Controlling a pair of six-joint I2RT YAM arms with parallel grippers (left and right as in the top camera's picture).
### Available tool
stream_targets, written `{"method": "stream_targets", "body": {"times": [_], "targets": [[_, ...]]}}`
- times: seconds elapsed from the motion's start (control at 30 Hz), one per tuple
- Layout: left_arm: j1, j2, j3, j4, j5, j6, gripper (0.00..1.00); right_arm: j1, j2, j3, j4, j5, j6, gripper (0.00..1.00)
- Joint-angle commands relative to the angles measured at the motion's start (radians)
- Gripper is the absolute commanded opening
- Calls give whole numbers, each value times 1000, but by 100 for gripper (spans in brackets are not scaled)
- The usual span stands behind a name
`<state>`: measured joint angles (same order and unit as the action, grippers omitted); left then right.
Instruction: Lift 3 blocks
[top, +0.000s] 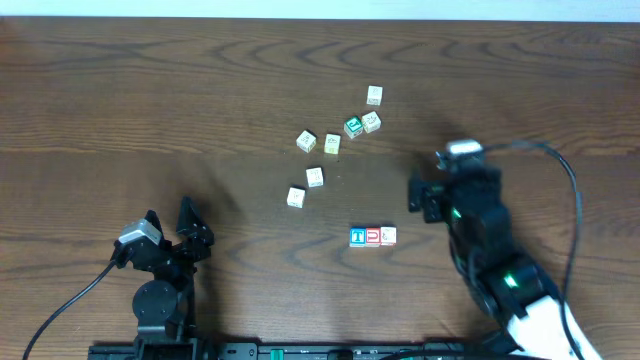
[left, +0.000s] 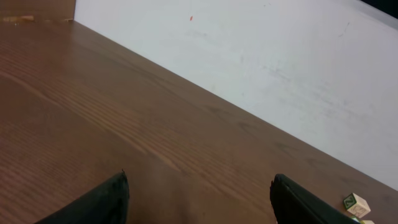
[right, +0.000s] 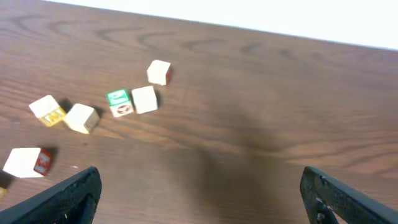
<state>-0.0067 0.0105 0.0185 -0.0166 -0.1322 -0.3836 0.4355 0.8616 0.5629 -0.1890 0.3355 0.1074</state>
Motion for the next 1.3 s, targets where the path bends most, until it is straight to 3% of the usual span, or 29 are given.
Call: {"method": "stream_targets", "body": {"times": [0.0,0.47,0.67,0.9,1.27], "targets": [[6,-5,-14,-47,-2,24,73,-53,-137,-73,2,6,-64,99],[6,-5,-14,-47,-2,24,73,-251,-726,-344,13,-163,-8,99],[6,-5,-14,-47,-2,24,73,-316,-848,-425,9,-241,-7,99],[6,-5,-14,-47,-2,24,73,-406,-857,-469,2,-319,4,99],[6,-5,-14,-47,-2,24,73,-410,-858,-505,-14,-338,-21,99]]}}
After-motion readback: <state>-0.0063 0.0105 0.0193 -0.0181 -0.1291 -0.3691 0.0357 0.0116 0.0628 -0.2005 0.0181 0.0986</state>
